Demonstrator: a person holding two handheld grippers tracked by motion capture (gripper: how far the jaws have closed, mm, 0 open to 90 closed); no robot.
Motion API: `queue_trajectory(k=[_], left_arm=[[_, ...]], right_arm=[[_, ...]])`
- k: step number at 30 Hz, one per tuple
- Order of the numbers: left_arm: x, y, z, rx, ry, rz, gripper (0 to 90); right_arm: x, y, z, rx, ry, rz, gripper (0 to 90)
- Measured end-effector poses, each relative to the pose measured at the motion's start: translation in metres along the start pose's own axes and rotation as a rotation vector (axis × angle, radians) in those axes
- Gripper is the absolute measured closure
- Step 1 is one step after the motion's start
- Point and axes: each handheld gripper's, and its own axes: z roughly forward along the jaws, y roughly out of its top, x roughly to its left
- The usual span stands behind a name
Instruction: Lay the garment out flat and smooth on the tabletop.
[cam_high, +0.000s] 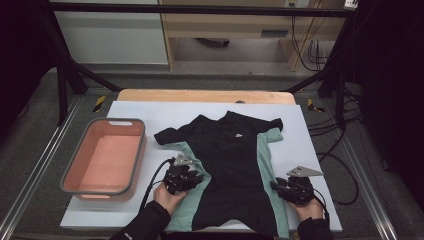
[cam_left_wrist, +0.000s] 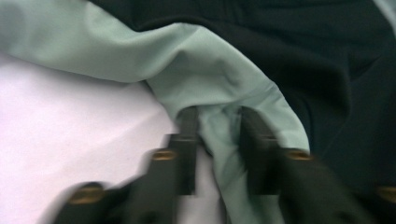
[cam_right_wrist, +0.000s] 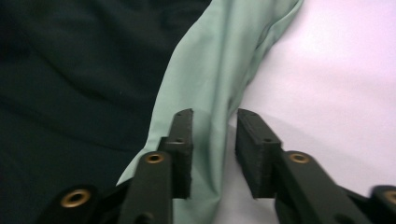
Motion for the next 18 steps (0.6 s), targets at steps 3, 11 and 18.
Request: queue_trajectory(k=[3,11,18], left_arm=[[-0.001,-0.001,-0.006,0.005,0.028,0.035,86.5],[-0.011,-0.016,-0.062,-0.031,0.014,0.074,84.9],[0.01,-0.025,-0.053,-0.022,0.018,-0.025,50.8]], right_arm=[[0.002,0.002,0.0,0.012,0.024,0.0,87.3],[0.007,0.002,-0.02,0.031,0.042,0.006,84.7],[0.014,0.003,-0.022,-0.041,0.015,-0.02,58.9]])
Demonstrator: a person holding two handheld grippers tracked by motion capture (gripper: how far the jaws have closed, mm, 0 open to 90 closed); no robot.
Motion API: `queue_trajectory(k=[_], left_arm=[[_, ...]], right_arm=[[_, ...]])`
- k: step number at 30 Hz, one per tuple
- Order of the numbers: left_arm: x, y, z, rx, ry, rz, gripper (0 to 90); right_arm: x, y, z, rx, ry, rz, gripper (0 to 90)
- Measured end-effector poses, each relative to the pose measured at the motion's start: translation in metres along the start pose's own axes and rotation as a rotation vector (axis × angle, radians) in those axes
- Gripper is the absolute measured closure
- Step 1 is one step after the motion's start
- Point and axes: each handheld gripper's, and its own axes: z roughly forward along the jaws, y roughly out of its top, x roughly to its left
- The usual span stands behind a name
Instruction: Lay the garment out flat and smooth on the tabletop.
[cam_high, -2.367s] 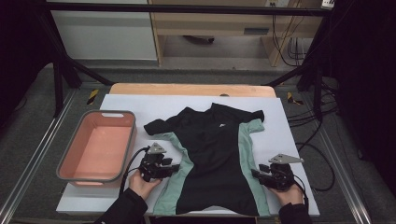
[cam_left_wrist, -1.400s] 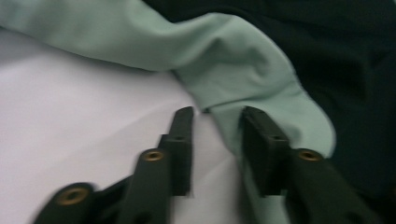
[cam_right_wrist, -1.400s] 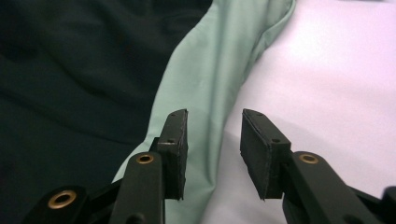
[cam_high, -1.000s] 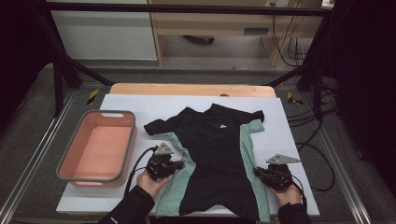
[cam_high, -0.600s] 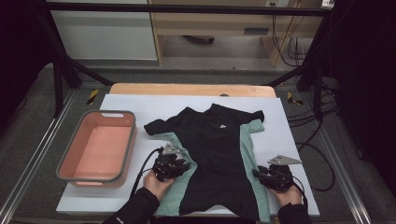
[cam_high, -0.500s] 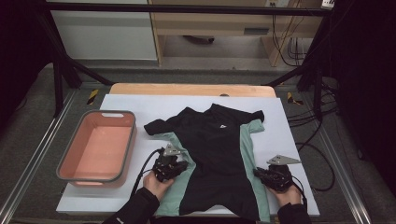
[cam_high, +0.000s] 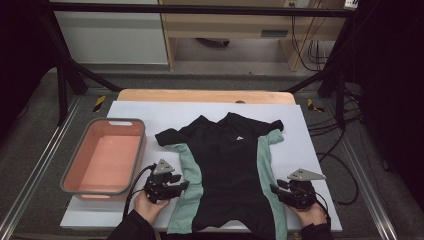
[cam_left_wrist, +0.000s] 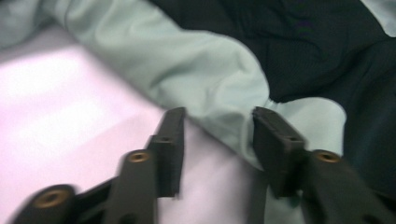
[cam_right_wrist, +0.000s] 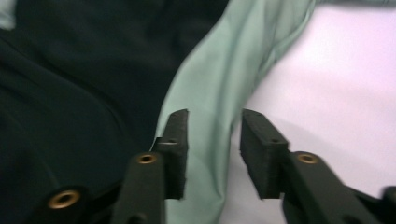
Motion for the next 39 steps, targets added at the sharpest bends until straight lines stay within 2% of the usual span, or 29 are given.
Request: queue_trajectory(k=[2,4,7,9,11,14,18,20,22,24,25,27,28,30,31,34,35,36,37,38,39], left_arm=[[-0.002,-0.004,-0.002,-0.007,-0.022,-0.004,46.0],[-0.008,-0.007,-0.005,-0.018,-0.047,0.004,46.0],[-0.019,-0.009,-0.008,-0.027,-0.067,0.04,45.7],[-0.025,-0.009,-0.008,-0.028,-0.089,0.055,45.6],[-0.03,-0.009,-0.005,-0.014,-0.082,0.073,46.2],[-0.03,-0.009,0.005,0.021,-0.07,0.071,53.1],[-0.027,-0.01,0.012,0.03,-0.045,0.081,72.0],[-0.026,-0.01,0.009,0.022,-0.032,0.086,80.5],[-0.025,-0.011,0.007,0.027,-0.028,0.08,83.7],[-0.025,-0.012,0.006,0.038,-0.025,0.08,84.8],[-0.025,-0.012,0.005,0.042,-0.021,0.08,85.1],[-0.026,-0.012,0.002,0.05,-0.023,0.079,85.5],[-0.027,-0.013,-0.001,0.052,-0.029,0.075,85.6],[-0.029,-0.015,-0.008,0.051,-0.026,0.08,85.9],[-0.029,-0.017,-0.012,0.051,-0.032,0.078,85.9],[-0.028,-0.025,-0.024,0.037,-0.043,0.079,84.8],[-0.027,-0.027,-0.026,0.03,-0.024,0.078,82.8],[-0.025,-0.029,-0.027,0.021,-0.009,0.072,73.2],[-0.022,-0.03,-0.028,0.014,-0.017,0.061,67.5],[-0.019,-0.031,-0.027,0.009,-0.025,0.04,66.1],[-0.016,-0.031,-0.026,0.005,-0.025,0.024,61.2]], right_arm=[[0.005,0.001,-0.004,-0.029,0.033,-0.009,54.9],[0.014,0.002,-0.004,-0.04,0.059,-0.034,51.6],[0.033,0.004,0.0,-0.043,0.117,-0.085,47.5],[0.045,0.006,0.006,-0.034,0.177,-0.094,46.2],[0.057,0.008,0.013,-0.02,0.201,-0.12,46.4],[0.075,0.012,0.025,-0.009,0.239,-0.151,47.2],[0.102,0.016,0.044,0.036,0.29,-0.209,48.5],[0.116,0.016,0.054,0.059,0.306,-0.251,52.9],[0.127,0.015,0.062,0.076,0.309,-0.279,59.9],[0.134,0.016,0.064,0.071,0.281,-0.325,77.8],[0.136,0.016,0.063,0.076,0.263,-0.346,87.8],[0.137,0.016,0.061,0.088,0.264,-0.362,88.7],[0.138,0.017,0.06,0.106,0.282,-0.362,88.9],[0.137,0.018,0.057,0.136,0.368,-0.342,89.0],[0.138,0.017,0.054,0.129,0.412,-0.334,88.9],[0.137,0.015,0.046,0.11,0.471,-0.306,86.5],[0.135,0.014,0.044,0.087,0.465,-0.301,80.3],[0.132,0.013,0.042,0.067,0.444,-0.293,74.0],[0.126,0.014,0.039,0.058,0.408,-0.285,68.7],[0.119,0.014,0.036,0.04,0.366,-0.268,62.5],[0.11,0.014,0.032,0.016,0.323,-0.247,61.1]])
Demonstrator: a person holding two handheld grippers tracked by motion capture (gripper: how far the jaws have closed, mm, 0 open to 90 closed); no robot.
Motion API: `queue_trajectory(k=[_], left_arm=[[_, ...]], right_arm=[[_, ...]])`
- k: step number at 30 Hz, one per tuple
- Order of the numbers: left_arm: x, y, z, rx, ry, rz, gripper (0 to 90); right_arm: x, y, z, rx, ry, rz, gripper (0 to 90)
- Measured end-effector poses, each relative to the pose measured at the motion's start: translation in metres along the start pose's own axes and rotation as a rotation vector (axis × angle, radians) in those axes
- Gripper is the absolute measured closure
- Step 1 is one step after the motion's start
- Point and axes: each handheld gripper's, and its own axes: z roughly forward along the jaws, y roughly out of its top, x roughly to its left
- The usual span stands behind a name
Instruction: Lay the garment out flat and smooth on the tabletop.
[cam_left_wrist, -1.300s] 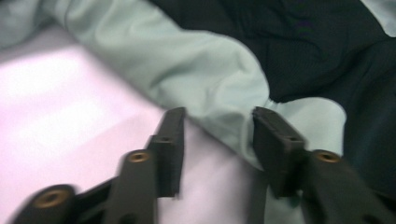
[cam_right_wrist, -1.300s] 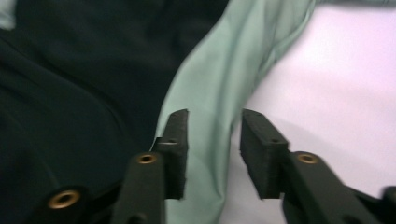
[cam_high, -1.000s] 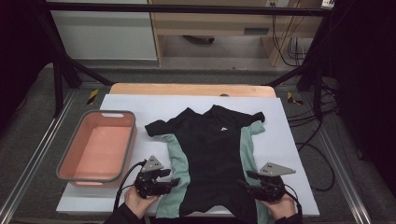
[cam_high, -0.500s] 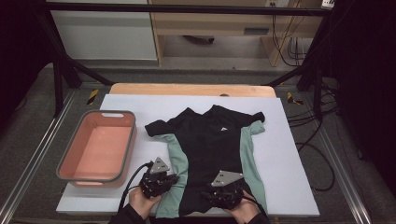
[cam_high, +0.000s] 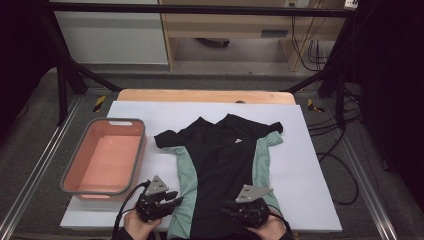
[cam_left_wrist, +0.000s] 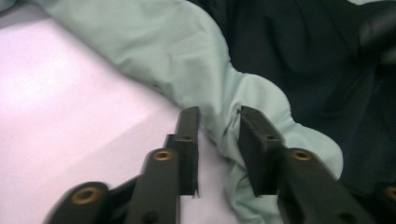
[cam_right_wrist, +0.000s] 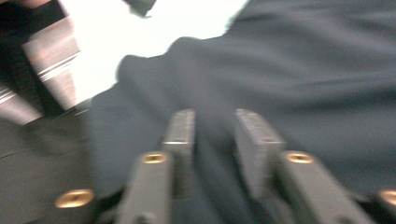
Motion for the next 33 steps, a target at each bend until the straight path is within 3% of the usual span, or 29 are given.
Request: queue_trajectory(k=[2,5,8,9,10,11,13,14,15,18,23,24,26,27,28,30,33], left_arm=[[0.002,-0.001,0.003,0.005,-0.003,-0.022,55.2],[0.002,-0.003,0.009,0.021,-0.015,-0.032,55.6],[0.001,-0.004,0.015,0.047,-0.043,-0.04,65.1],[-0.001,-0.005,0.015,0.041,-0.037,-0.035,68.5],[-0.001,-0.004,0.015,0.05,-0.06,-0.027,75.7],[-0.003,-0.004,0.015,0.053,-0.059,-0.02,82.0],[-0.005,-0.003,0.013,0.056,-0.048,0.005,87.8],[-0.004,-0.003,0.012,0.051,-0.046,0.007,88.5],[-0.002,-0.003,0.009,0.05,-0.045,0.007,88.8],[0.006,-0.001,0.0,0.035,-0.032,0.002,89.1],[0.015,0.002,-0.003,0.013,-0.042,-0.03,88.8],[0.014,0.004,0.0,0.02,-0.04,-0.026,88.8],[0.014,0.009,0.005,0.025,-0.036,-0.014,88.9],[0.015,0.013,0.008,0.023,-0.033,-0.012,89.0],[0.016,0.015,0.009,0.02,-0.028,-0.012,89.0],[0.018,0.018,0.01,0.015,-0.027,-0.02,89.1],[0.021,0.017,0.01,0.011,-0.025,-0.032,89.1]], right_arm=[[-0.017,-0.006,-0.015,-0.01,-0.102,0.043,53.8],[-0.044,-0.025,-0.036,-0.002,-0.279,0.108,48.9],[-0.063,-0.045,-0.047,0.027,-0.336,0.197,49.0],[-0.066,-0.05,-0.047,0.035,-0.338,0.209,51.1],[-0.067,-0.053,-0.046,0.049,-0.339,0.211,53.8],[-0.068,-0.054,-0.046,0.033,-0.342,0.212,57.4],[-0.068,-0.051,-0.047,0.046,-0.314,0.222,82.6],[-0.067,-0.05,-0.047,0.046,-0.287,0.227,86.6],[-0.065,-0.049,-0.045,0.058,-0.296,0.207,87.8],[-0.064,-0.048,-0.051,0.088,-0.311,0.197,88.5],[-0.062,-0.054,-0.063,0.068,-0.319,0.208,87.4],[-0.06,-0.052,-0.063,0.059,-0.318,0.207,83.2],[-0.056,-0.048,-0.062,0.008,-0.327,0.175,65.8],[-0.053,-0.044,-0.061,-0.015,-0.306,0.169,62.9],[-0.048,-0.04,-0.058,-0.048,-0.246,0.156,58.8],[-0.04,-0.035,-0.052,-0.081,-0.17,0.121,53.8],[-0.025,-0.028,-0.034,-0.071,-0.039,0.087,52.4]])
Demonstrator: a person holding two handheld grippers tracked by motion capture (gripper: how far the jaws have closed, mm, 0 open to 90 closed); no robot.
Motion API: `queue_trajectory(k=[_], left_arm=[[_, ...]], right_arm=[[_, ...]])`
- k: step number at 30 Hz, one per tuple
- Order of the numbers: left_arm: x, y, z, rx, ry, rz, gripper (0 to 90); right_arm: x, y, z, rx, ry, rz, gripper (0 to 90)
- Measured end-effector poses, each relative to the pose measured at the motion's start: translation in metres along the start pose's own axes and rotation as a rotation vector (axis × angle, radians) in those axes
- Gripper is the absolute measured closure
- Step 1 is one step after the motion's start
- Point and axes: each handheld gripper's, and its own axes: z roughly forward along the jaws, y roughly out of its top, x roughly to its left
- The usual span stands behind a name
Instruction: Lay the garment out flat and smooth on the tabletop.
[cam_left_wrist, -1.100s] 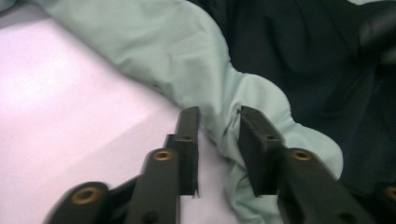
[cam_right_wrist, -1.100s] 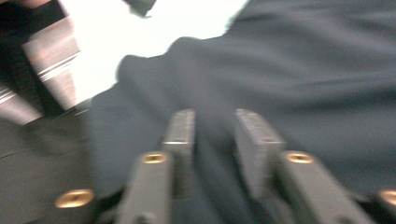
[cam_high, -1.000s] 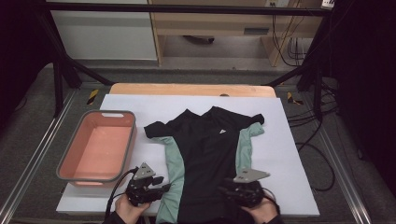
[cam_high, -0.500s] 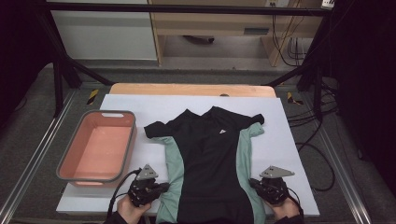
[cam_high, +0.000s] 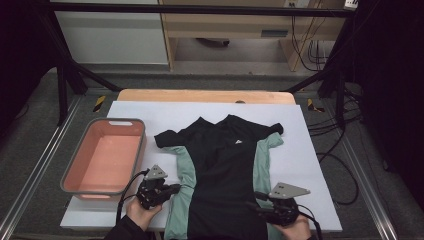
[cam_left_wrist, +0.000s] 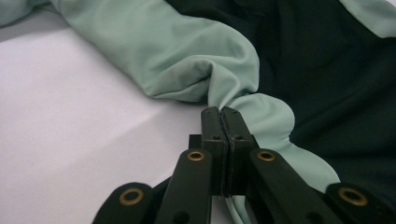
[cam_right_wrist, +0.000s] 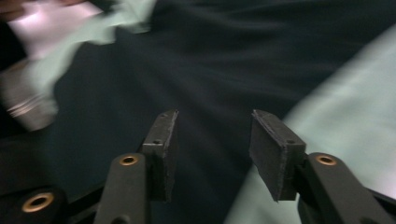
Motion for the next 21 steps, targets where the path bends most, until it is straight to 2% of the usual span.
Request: queue_trajectory(k=[3,4,6,7,9,11,12,13,14,15,16,19,21], left_arm=[[0.001,-0.004,-0.002,0.003,-0.001,-0.005,89.0],[0.001,-0.004,-0.002,0.001,-0.002,-0.007,89.0],[0.001,-0.005,-0.004,0.0,-0.001,-0.007,89.0],[0.002,-0.005,-0.005,0.001,-0.004,-0.008,89.0],[0.003,-0.004,-0.01,-0.016,-0.014,-0.016,89.0],[0.002,0.0,-0.017,-0.047,0.003,-0.004,88.9],[0.002,0.001,-0.019,-0.061,0.011,-0.001,88.8],[0.003,0.002,-0.018,-0.069,0.009,-0.007,88.3],[0.004,0.002,-0.016,-0.072,0.001,-0.018,85.5],[0.004,0.001,-0.014,-0.074,0.003,-0.027,74.8],[0.003,-0.001,-0.012,-0.071,0.015,-0.032,60.2],[-0.001,-0.007,-0.011,-0.048,0.017,-0.033,44.0],[-0.007,-0.014,-0.013,-0.034,0.018,-0.028,40.9]], right_arm=[[0.017,0.002,0.023,0.065,0.053,-0.058,54.6],[0.021,0.002,0.028,0.084,0.058,-0.076,57.1],[0.028,0.003,0.038,0.127,0.054,-0.133,77.5],[0.029,0.004,0.04,0.131,0.03,-0.162,85.9],[0.027,0.015,0.04,0.142,0.022,-0.144,87.2],[0.024,0.022,0.036,0.078,0.005,-0.145,87.2],[0.021,0.027,0.036,0.067,-0.013,-0.142,87.0],[0.017,0.03,0.039,0.071,-0.036,-0.138,86.1],[0.012,0.031,0.044,0.106,-0.048,-0.126,82.7],[0.009,0.031,0.051,0.143,-0.06,-0.117,73.8],[0.007,0.029,0.056,0.151,-0.088,-0.112,67.4],[0.007,0.025,0.049,0.102,-0.092,-0.087,57.6],[0.011,0.026,0.038,0.056,-0.081,-0.083,55.1]])
